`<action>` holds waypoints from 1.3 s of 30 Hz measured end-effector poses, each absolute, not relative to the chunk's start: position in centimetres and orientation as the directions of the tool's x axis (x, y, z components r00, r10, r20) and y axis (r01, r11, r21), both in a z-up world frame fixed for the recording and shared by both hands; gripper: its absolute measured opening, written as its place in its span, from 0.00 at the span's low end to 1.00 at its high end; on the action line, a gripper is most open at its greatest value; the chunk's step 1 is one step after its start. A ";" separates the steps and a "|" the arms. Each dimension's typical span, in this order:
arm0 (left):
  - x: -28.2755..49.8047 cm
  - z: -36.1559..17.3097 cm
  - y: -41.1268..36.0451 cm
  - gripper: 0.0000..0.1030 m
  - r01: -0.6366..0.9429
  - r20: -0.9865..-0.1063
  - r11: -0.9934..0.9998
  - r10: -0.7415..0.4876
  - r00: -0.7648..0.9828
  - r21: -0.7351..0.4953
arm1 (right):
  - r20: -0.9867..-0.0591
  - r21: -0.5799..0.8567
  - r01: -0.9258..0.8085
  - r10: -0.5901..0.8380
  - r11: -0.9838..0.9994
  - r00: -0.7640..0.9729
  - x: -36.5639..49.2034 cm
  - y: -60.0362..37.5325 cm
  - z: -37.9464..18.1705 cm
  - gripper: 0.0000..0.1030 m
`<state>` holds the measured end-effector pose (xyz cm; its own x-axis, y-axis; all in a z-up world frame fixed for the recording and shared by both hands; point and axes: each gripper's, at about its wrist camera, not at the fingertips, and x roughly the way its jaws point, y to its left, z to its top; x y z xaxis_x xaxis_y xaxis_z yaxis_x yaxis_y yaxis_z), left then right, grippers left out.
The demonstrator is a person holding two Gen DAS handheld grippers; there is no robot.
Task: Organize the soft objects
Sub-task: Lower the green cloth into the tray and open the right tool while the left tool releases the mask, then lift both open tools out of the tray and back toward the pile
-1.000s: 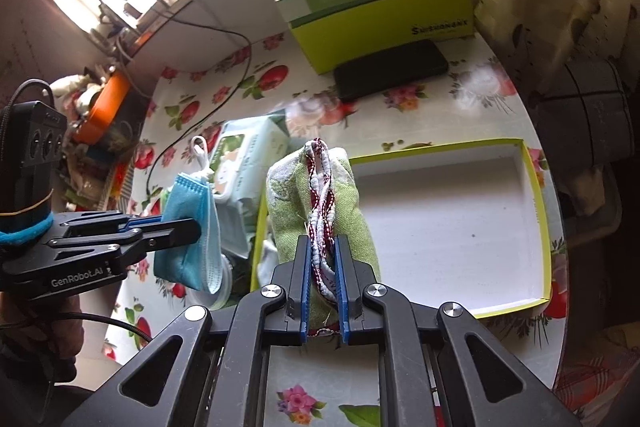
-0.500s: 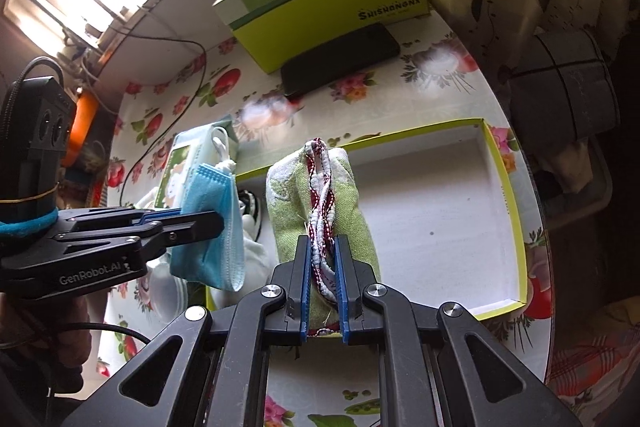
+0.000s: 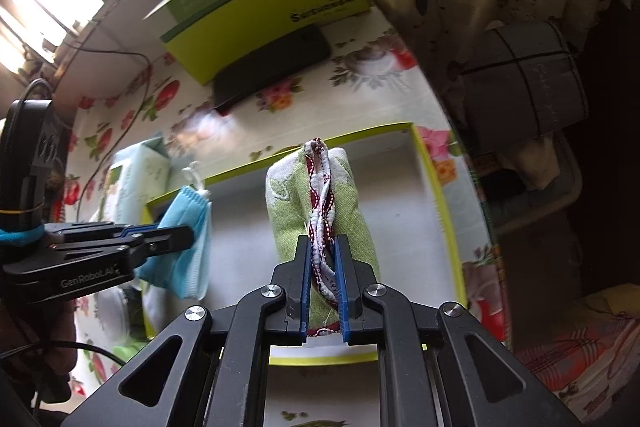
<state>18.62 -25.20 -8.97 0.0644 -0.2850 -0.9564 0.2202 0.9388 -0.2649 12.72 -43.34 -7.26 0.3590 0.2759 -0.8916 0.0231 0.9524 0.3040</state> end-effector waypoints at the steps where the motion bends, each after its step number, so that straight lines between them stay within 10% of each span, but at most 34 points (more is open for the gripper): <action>1: 18.7 -9.1 -25.2 0.12 0.217 -0.956 0.939 -0.287 0.062 -0.268 | -0.895 0.293 0.028 0.264 0.956 0.361 12.9 -43.7 -7.4 0.10; 14: 18.9 -9.2 -25.0 0.29 0.189 -0.961 0.950 -0.267 0.072 -0.250 | -0.924 0.153 0.019 0.137 0.988 0.358 14.0 -45.0 -9.1 0.11; 39: 16.6 -6.9 -26.3 0.29 0.284 -0.959 0.926 -0.276 0.060 -0.249 | -0.909 0.201 0.020 0.179 0.979 0.377 12.6 -44.7 -7.1 0.23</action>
